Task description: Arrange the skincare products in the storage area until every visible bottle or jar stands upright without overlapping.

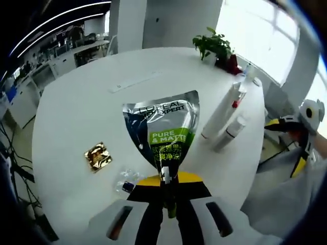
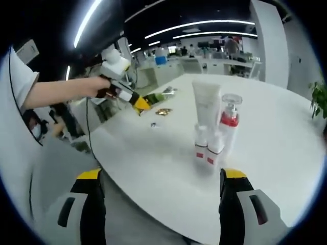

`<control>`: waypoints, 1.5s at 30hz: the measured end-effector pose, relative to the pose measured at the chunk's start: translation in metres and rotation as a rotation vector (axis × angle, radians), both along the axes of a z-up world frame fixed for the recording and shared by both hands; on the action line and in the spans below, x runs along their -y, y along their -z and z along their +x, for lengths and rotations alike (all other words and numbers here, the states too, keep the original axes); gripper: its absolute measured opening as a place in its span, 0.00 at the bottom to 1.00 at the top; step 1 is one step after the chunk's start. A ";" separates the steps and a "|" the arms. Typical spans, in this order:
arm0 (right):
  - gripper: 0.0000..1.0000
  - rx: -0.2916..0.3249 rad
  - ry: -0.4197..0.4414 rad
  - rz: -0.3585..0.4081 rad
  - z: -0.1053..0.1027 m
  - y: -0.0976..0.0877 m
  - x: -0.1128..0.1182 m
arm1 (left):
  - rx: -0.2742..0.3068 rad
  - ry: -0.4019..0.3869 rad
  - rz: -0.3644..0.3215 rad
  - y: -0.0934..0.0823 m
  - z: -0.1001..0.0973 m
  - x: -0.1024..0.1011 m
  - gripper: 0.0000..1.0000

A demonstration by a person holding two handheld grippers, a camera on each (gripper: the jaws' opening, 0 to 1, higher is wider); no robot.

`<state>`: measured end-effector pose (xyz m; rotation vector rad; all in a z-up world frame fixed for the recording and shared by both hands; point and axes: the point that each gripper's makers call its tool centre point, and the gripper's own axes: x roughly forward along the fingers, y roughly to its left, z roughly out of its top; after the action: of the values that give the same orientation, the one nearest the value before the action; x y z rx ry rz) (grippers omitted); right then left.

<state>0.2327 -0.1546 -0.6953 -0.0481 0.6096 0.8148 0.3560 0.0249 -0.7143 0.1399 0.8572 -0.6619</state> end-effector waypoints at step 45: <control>0.76 -0.135 -0.057 0.532 0.027 -0.077 -0.114 | 0.211 0.028 -0.204 -0.095 -0.123 0.034 0.07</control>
<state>0.2597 -0.0406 -0.6180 0.4795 0.5027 1.0192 0.2326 -0.0087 -0.6190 0.0368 0.5819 -0.7430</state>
